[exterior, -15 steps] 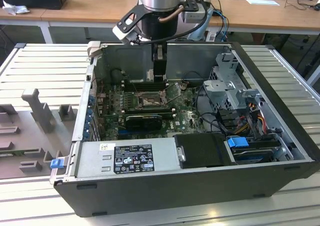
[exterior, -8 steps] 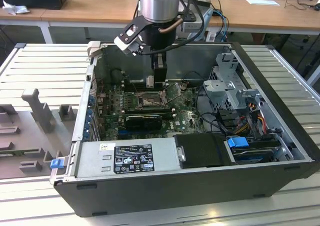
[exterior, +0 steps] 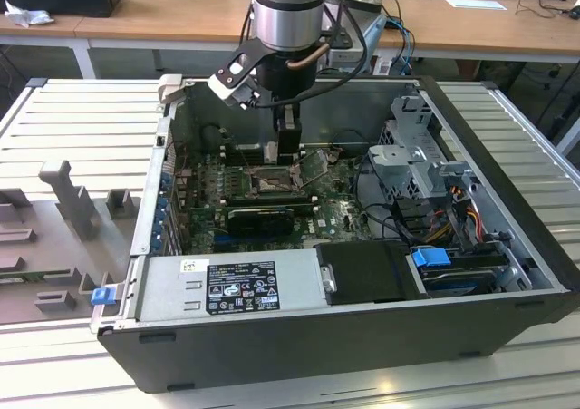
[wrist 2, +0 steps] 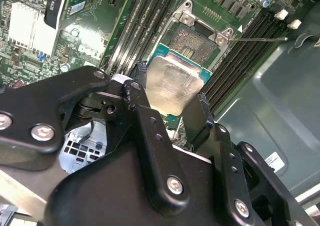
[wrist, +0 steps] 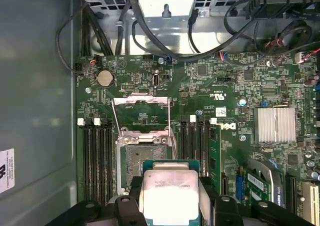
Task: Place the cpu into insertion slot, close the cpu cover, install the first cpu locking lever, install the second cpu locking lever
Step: 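Place the cpu into insertion slot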
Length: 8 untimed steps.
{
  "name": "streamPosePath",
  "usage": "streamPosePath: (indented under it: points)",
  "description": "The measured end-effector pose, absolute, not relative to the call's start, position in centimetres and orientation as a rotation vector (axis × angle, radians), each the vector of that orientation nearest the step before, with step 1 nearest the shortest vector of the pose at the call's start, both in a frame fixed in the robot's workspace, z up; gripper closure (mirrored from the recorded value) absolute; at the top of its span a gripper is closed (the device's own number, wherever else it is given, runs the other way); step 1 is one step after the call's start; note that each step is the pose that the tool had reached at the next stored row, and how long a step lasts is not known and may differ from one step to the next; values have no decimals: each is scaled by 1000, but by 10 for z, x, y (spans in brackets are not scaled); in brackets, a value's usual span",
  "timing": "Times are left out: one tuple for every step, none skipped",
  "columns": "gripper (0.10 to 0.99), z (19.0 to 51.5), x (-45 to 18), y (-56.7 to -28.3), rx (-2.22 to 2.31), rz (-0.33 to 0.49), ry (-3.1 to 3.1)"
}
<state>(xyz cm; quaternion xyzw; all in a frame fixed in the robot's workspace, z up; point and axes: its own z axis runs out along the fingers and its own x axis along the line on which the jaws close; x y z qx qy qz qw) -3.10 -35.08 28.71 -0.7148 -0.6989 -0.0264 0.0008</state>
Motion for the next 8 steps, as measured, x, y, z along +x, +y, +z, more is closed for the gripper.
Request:
streamPosePath:
  points:
    - [561,286,-31,-351,-2244,-82,-2194]
    - [561,285,-31,-351,-2244,-81,-2194]
    - [561,284,-31,-350,-2244,-81,-2193]
    - [561,282,-31,-350,-2244,-80,-2193]
    - [561,280,-31,-349,-2243,-79,-2193]
    - [561,279,-31,-348,-2242,-79,-2193]
    - [561,276,-31,-347,-2241,-78,-2194]
    - [561,274,-31,-346,-2239,-77,-2194]
